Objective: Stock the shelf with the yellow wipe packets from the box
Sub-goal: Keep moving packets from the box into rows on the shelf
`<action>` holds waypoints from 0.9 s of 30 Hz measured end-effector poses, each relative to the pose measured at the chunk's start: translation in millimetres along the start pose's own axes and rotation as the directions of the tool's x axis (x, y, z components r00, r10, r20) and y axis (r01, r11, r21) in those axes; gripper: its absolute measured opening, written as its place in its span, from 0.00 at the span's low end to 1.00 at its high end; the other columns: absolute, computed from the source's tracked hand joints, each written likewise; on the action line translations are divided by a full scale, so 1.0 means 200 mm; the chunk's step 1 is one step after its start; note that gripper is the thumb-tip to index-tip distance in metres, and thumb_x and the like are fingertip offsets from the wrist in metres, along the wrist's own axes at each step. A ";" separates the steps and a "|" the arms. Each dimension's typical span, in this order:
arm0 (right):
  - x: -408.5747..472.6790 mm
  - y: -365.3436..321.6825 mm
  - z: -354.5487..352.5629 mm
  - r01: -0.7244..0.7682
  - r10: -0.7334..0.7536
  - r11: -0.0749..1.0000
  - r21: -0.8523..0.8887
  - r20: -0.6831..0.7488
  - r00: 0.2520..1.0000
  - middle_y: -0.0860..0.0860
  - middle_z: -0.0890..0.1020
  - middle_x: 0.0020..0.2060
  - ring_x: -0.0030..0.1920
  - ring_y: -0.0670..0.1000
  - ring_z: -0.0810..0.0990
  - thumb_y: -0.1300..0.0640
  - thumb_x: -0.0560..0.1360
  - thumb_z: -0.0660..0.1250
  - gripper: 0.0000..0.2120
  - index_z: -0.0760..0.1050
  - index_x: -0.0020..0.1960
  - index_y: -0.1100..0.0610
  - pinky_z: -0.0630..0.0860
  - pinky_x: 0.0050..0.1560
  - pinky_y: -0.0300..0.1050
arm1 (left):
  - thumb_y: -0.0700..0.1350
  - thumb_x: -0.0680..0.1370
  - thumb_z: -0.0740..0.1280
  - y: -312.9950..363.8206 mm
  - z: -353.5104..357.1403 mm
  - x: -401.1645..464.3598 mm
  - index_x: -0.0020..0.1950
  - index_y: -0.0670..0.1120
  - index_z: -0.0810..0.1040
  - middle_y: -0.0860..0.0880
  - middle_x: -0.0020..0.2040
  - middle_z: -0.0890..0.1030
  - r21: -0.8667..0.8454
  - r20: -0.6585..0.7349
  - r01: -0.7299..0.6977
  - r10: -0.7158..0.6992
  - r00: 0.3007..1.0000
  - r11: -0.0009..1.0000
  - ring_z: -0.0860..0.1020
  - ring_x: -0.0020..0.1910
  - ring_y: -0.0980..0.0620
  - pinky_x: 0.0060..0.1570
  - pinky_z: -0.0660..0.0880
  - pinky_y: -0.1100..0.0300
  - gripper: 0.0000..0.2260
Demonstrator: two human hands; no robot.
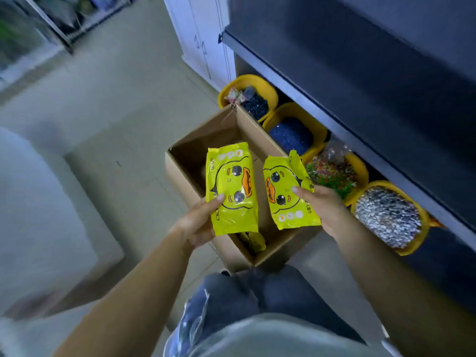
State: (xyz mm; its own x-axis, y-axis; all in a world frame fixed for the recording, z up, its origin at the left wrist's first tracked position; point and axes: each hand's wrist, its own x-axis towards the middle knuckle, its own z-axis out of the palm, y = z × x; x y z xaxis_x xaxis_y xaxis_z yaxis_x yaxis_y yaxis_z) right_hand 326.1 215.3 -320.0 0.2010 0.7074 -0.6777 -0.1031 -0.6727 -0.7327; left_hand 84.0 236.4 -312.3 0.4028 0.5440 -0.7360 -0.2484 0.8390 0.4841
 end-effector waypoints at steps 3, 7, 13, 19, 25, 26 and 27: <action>-0.16 -0.03 0.01 0.041 -0.041 0.999 0.006 -0.024 0.999 0.53 0.83 0.44 0.44 0.54 0.81 0.59 0.73 0.68 0.03 0.79 0.42 0.53 0.77 0.55 0.55 | 0.50 0.47 0.83 -0.02 0.01 -0.11 0.46 0.45 0.85 0.44 0.47 0.84 -0.132 0.137 -0.047 0.065 0.988 0.990 0.83 0.45 0.47 0.37 0.80 0.53 0.29; -0.39 -0.03 0.05 0.102 -0.096 0.994 0.049 -0.101 0.990 0.53 0.82 0.43 0.40 0.51 0.81 0.60 0.74 0.67 0.04 0.78 0.42 0.53 0.77 0.52 0.52 | 0.52 0.45 0.83 0.03 0.00 -0.24 0.45 0.46 0.85 0.46 0.47 0.84 -0.193 0.198 -0.097 0.135 0.971 0.976 0.83 0.44 0.49 0.38 0.80 0.54 0.31; -0.73 -0.02 0.09 0.160 -0.118 0.974 0.162 -0.243 0.963 0.47 0.83 0.27 0.28 0.44 0.81 0.59 0.73 0.68 0.05 0.78 0.39 0.55 0.80 0.35 0.42 | 0.55 0.35 0.82 0.11 -0.02 -0.41 0.42 0.47 0.84 0.48 0.39 0.85 -0.080 0.203 -0.146 0.159 0.966 0.986 0.83 0.35 0.51 0.28 0.79 0.57 0.37; -1.02 -0.01 0.08 0.262 -0.190 0.944 0.199 -0.321 0.928 0.47 0.83 0.28 0.27 0.43 0.81 0.60 0.74 0.67 0.05 0.78 0.40 0.55 0.78 0.28 0.35 | 0.54 0.39 0.83 0.15 0.03 -0.48 0.55 0.46 0.76 0.48 0.42 0.85 0.128 0.273 -0.208 0.167 0.947 0.970 0.84 0.40 0.50 0.32 0.79 0.57 0.46; -1.17 -0.02 -0.03 0.291 -0.218 0.945 0.149 -0.376 0.901 0.47 0.83 0.28 0.28 0.44 0.82 0.59 0.73 0.68 0.04 0.78 0.39 0.54 0.79 0.30 0.38 | 0.53 0.55 0.79 0.16 0.21 -0.52 0.55 0.47 0.77 0.47 0.46 0.85 0.342 0.400 -0.315 0.167 0.901 0.885 0.83 0.45 0.47 0.36 0.80 0.54 0.31; -1.19 -0.03 -0.06 0.293 -0.225 0.947 0.131 -0.381 0.897 0.47 0.83 0.28 0.28 0.45 0.82 0.59 0.73 0.68 0.04 0.78 0.39 0.55 0.79 0.31 0.38 | 0.54 0.55 0.79 0.17 0.24 -0.51 0.54 0.48 0.77 0.46 0.47 0.84 0.374 0.411 -0.339 0.173 0.895 0.863 0.83 0.46 0.46 0.39 0.80 0.52 0.31; -1.21 -0.03 -0.09 0.295 -0.232 0.949 0.111 -0.386 0.893 0.48 0.83 0.28 0.27 0.45 0.81 0.58 0.73 0.69 0.05 0.78 0.38 0.55 0.78 0.30 0.37 | 0.55 0.52 0.80 0.17 0.27 -0.50 0.54 0.49 0.78 0.45 0.49 0.84 0.413 0.418 -0.360 0.177 0.891 0.836 0.82 0.48 0.46 0.44 0.80 0.49 0.32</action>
State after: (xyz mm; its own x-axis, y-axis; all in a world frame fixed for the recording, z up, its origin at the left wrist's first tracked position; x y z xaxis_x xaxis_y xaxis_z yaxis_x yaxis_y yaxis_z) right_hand 295.5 44.8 -150.4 0.5792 0.7041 -0.4109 -0.1471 -0.4055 -0.9022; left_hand 82.4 210.0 -196.4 0.6830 0.6284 -0.3724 0.0114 0.5006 0.8656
